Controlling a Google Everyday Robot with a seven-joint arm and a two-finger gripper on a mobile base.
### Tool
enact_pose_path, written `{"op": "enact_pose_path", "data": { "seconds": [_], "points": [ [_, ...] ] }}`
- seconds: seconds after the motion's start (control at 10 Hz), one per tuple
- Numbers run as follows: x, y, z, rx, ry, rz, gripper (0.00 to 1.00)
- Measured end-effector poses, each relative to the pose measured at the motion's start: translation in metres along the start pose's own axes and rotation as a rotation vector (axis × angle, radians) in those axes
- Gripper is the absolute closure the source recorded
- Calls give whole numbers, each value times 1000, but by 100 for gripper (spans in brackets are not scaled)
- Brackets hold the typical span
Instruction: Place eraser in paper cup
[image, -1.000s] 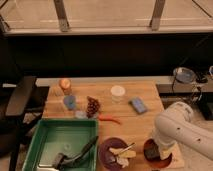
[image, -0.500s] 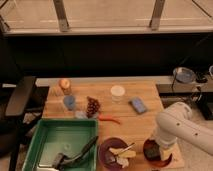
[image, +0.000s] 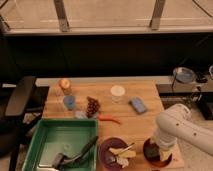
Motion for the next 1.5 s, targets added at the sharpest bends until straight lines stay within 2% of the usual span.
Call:
{"op": "enact_pose_path", "data": {
  "seconds": [0.2,0.3,0.4,0.8,1.1,1.2,1.3,1.4,1.5],
  "points": [
    [3,1,-1,-17,7,5,81],
    [4,0,-4,-16,14,7,89],
    [11,0,-15,1,28,24,98],
    [46,-19,-75,82,94,80,100],
    [76,-60,-115,158,121,113,100],
    [80,-75,-122,181,114,119,100],
    [79,-92,-130,205,85,121,100],
    [74,-107,-134,218,59,113,100],
    [73,-112,-137,223,51,111,100]
  ]
}}
